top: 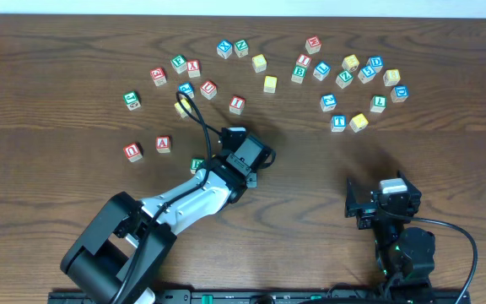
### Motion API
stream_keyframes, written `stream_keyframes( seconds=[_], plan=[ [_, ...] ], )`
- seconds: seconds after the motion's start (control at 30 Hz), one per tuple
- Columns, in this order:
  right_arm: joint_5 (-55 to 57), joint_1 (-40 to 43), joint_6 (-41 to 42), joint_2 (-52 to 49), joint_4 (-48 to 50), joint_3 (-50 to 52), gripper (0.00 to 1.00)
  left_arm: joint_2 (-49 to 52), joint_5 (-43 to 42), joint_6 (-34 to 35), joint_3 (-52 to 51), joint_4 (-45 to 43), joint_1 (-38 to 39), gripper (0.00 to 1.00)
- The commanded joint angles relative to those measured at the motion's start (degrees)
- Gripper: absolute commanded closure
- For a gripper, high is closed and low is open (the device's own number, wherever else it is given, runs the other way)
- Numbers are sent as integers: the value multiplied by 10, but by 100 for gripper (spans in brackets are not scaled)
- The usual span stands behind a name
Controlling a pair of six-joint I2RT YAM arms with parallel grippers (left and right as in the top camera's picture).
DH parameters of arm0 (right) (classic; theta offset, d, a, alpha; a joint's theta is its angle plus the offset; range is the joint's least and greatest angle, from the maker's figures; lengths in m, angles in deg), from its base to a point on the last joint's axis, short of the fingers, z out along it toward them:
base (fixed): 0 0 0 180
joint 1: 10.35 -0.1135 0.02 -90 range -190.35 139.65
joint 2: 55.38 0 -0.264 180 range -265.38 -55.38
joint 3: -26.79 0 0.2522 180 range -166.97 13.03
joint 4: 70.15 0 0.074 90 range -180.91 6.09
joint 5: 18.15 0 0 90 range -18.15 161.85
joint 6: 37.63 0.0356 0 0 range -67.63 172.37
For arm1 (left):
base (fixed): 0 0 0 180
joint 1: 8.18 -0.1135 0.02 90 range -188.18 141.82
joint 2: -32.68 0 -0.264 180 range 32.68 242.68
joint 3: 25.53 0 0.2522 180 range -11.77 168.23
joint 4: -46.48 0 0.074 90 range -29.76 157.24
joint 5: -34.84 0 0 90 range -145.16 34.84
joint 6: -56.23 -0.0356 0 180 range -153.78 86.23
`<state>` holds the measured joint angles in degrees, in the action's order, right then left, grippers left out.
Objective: Spell out ROBOT
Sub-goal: 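Lower the yellow O block beside the first O block and align it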
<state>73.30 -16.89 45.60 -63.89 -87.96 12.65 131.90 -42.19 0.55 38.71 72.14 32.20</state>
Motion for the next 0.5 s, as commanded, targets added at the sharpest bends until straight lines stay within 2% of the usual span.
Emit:
stream_keyframes(
  seconds=[0.0, 0.47],
  plan=[
    [-1, 2, -6, 1, -2, 1, 1, 7, -9, -20, -6, -2, -2, 92],
    [-1, 2, -6, 1, -2, 1, 1, 8, -9, -37, -6, -2, -2, 92]
  ],
)
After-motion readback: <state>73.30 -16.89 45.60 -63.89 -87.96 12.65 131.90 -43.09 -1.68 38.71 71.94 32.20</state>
